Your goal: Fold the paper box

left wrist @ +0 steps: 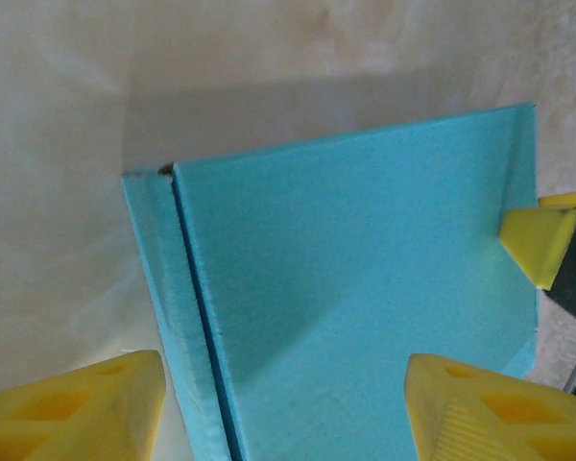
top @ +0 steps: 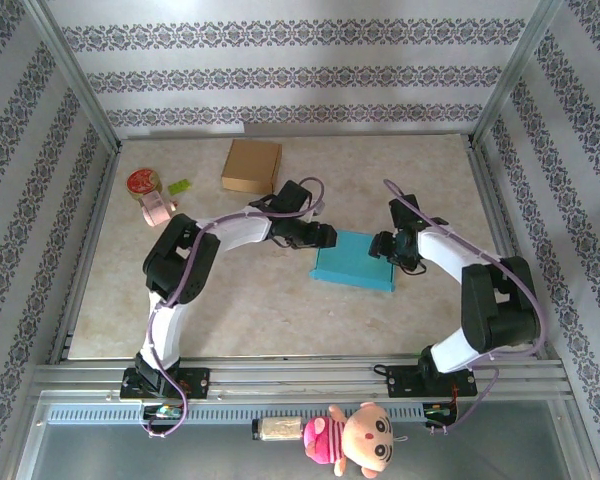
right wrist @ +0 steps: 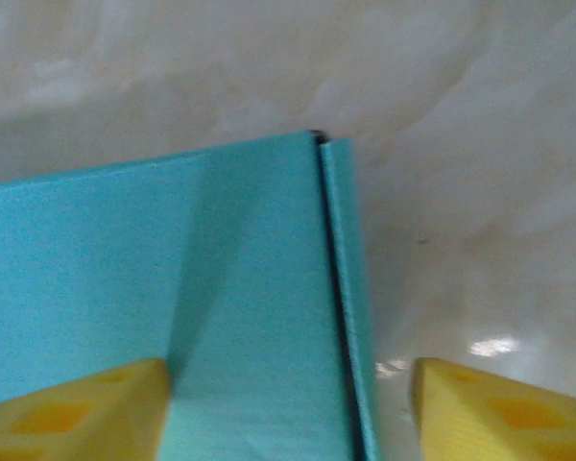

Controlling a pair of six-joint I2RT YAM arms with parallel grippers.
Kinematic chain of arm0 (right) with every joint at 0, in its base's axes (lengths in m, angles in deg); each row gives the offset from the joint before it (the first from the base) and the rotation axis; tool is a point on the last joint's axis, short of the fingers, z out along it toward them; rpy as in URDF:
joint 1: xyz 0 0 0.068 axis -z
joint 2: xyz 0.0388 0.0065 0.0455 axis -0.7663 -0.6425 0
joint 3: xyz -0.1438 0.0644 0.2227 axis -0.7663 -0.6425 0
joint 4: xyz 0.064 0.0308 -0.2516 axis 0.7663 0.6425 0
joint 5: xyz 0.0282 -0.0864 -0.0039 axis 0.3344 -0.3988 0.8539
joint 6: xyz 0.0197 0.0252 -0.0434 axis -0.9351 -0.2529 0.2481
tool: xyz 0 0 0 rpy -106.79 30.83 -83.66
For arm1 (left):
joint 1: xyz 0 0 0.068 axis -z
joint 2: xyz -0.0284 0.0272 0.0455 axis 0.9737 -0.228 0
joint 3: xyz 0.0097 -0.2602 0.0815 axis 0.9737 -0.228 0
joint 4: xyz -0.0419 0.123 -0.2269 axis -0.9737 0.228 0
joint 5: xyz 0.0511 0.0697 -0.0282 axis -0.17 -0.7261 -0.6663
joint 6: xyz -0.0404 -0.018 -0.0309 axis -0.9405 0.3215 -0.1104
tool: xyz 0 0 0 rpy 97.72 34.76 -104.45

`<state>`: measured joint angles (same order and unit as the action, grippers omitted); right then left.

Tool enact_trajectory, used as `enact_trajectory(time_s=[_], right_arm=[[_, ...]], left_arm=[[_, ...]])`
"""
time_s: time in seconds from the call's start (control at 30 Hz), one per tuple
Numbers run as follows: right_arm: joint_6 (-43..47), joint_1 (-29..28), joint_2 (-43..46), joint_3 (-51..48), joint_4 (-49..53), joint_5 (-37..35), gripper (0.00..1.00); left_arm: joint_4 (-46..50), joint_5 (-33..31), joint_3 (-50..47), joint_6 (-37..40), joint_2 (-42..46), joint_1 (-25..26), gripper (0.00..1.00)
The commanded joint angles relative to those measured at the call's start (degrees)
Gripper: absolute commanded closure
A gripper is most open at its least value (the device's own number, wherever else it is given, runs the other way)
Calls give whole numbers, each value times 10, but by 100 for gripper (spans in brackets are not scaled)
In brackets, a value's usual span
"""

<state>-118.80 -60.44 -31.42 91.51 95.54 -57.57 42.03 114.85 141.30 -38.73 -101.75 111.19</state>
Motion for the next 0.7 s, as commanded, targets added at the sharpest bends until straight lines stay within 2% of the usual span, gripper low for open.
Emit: enact_trajectory(time_s=[0.0, 0.13, 0.3, 0.43, 0.53, 0.67], right_arm=[[-7, -13, -14, -17, -36, 62, 42], [-27, -35, -26, -27, -64, 73, 52], [-50, -66, -32, -47, -91, 47, 60], [-102, -68, -17, -113, -204, 102, 65], [-135, -94, -17, -151, -292, 149, 67], [-167, -105, -12, -203, -360, 155, 71]], left_arm=[[-61, 46, -28, -48, 7, -4, 35], [-88, 52, -58, -65, 32, -5, 37], [-106, -7, -132, -61, 117, -23, 35], [-114, -32, -187, -61, 186, -55, 30], [-105, -53, -227, -53, 235, -83, 28], [-79, -48, -263, -37, 272, -123, 26]])
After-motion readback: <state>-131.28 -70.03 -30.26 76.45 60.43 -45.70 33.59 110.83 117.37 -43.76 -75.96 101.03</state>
